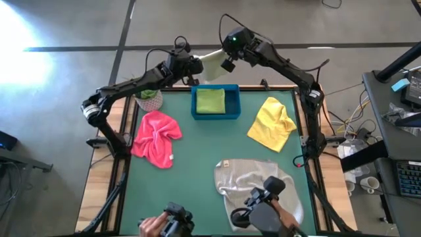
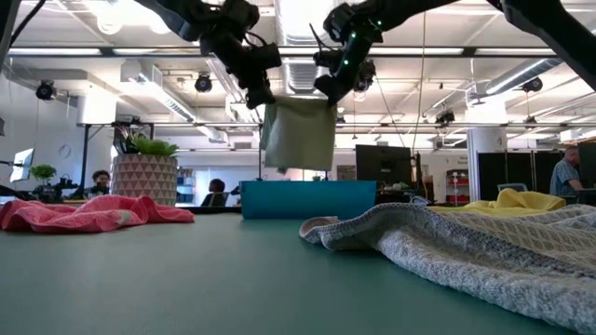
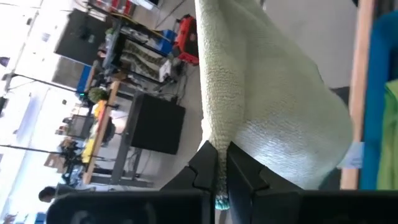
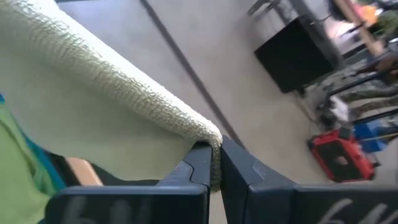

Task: Fold microfiber towels
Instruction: Put the folded light green microfiber towel into the blue bin, then fold the pink microfiber towel

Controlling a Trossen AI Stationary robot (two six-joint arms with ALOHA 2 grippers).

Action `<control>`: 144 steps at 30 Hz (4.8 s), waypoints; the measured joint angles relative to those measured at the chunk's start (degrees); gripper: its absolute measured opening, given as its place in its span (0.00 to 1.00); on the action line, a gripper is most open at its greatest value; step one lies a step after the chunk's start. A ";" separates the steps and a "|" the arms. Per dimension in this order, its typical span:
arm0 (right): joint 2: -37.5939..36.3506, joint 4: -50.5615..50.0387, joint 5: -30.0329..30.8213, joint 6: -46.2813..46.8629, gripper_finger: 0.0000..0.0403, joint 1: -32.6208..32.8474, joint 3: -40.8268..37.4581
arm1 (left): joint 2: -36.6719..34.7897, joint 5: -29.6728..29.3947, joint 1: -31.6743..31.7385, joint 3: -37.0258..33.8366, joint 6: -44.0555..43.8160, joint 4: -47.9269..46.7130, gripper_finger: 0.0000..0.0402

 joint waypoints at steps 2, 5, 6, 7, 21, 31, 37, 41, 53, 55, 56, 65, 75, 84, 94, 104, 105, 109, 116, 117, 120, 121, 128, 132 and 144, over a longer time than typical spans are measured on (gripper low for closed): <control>0.00 -0.08 -0.17 0.47 0.02 -0.16 -1.15 | 0.03 0.38 0.37 -0.87 -0.01 -0.03 0.00; 0.00 -0.03 -0.19 0.91 0.02 0.05 -2.37 | 0.03 0.44 0.60 -1.73 -0.02 0.01 0.00; 0.00 0.01 -0.51 1.14 0.02 0.15 -2.81 | 0.03 0.46 0.60 -2.05 -0.02 0.00 0.00; 0.00 -0.02 -0.83 1.46 0.02 0.19 -3.22 | 0.03 0.60 0.60 -2.38 -0.03 -0.17 0.00; 0.04 1.09 -0.52 -1.72 0.02 0.17 -5.20 | 3.90 2.39 1.22 -4.96 0.94 0.57 0.00; 0.04 3.53 1.21 -1.13 0.02 -0.47 -3.06 | 3.77 0.49 2.53 0.58 5.49 1.60 0.00; -0.01 4.21 0.71 -0.97 0.02 -0.68 -4.40 | 3.77 0.66 2.83 0.80 6.34 0.76 0.00; 0.99 3.12 -0.77 -0.61 0.02 -0.81 -6.89 | 4.14 2.65 3.09 -1.62 6.51 0.12 0.00; 1.40 -8.75 -3.87 4.19 0.02 2.12 -8.14 | 3.51 2.48 0.87 -3.73 5.94 -8.37 0.00; 1.40 -11.23 -4.98 5.36 0.02 2.83 -7.66 | 3.27 2.44 -0.12 -3.73 5.91 -11.39 0.00; 1.38 -12.62 -5.07 5.62 0.02 3.30 -7.51 | 3.23 2.46 -0.74 -3.74 5.97 -12.36 0.00; 1.38 -21.73 -9.00 10.22 0.02 6.80 -7.96 | 2.26 3.28 -3.97 -3.67 -2.03 -18.92 0.00; 1.45 -21.27 -12.57 15.01 0.02 9.74 -13.96 | 1.85 6.51 -6.78 -5.07 -10.31 -25.79 0.00; 1.46 -17.26 -12.59 14.98 0.02 10.03 -19.47 | 2.37 13.10 -7.49 -5.33 -13.60 -27.00 0.00; 1.46 -15.34 -14.54 15.66 0.02 10.07 -22.05 | 4.22 14.46 -7.48 -5.37 -13.67 -27.45 0.00; 1.46 -16.16 -15.92 14.87 0.02 10.12 -22.45 | 5.63 15.04 -7.72 -5.35 -13.67 -27.99 0.01; 1.46 -16.28 -16.75 14.85 0.02 10.12 -22.47 | 5.63 15.28 -7.75 -5.35 -13.66 -28.29 0.01; 1.46 -17.38 -18.81 14.50 0.02 10.12 -22.48 | 5.63 15.92 -7.88 -5.35 -13.64 -30.02 0.07; 1.53 -17.90 -12.70 14.69 0.03 9.96 -22.67 | 5.61 15.55 -7.86 -5.46 -13.62 -30.64 0.15; 1.53 -17.77 -12.77 14.56 0.03 10.01 -22.67 | 5.61 15.59 -7.88 -5.46 -13.62 -30.69 0.16; 1.53 -17.65 -13.03 14.50 0.05 10.21 -22.66 | 5.63 15.57 -7.88 -5.46 -13.60 -30.59 0.19; 1.53 -17.53 -13.30 14.48 0.06 10.37 -22.62 | 5.63 15.54 -7.88 -5.44 -13.60 -30.57 0.19; 1.53 -17.26 -19.25 15.41 0.19 10.84 -22.58 | 5.61 12.28 -7.88 -5.24 -13.64 -30.66 0.28; 1.51 -17.28 -20.05 17.04 0.29 10.89 -22.56 | 5.61 9.16 -7.86 -3.70 -16.70 -31.99 0.34; -4.07 -25.19 -22.71 19.27 0.47 10.86 -16.82 | 4.30 6.51 -7.66 2.26 -24.04 -42.32 0.42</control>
